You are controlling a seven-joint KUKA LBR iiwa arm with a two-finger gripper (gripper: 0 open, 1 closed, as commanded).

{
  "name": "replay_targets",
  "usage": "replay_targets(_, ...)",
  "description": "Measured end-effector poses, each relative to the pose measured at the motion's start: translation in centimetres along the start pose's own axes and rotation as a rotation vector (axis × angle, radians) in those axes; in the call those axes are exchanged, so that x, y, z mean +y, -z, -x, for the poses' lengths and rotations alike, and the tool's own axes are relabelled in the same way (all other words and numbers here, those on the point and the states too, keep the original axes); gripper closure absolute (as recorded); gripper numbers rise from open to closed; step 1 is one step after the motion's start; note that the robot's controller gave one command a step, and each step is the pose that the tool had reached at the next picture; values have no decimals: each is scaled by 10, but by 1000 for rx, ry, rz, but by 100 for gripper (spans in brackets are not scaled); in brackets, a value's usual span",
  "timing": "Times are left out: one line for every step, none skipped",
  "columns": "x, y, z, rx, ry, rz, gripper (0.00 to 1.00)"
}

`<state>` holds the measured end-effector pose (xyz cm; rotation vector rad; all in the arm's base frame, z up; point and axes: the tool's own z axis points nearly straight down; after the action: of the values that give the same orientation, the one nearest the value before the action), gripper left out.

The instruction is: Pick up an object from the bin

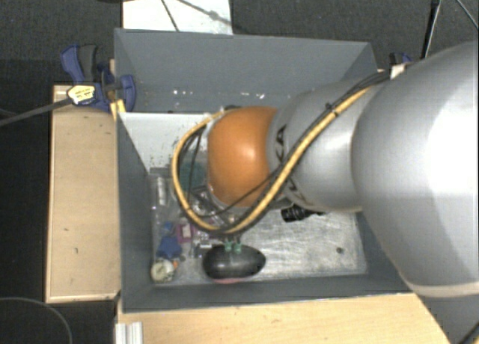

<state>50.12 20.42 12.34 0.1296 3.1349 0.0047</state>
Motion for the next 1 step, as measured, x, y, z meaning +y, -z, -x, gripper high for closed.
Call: replay_targets(-4, 8, -10, 7, 15, -4, 100)
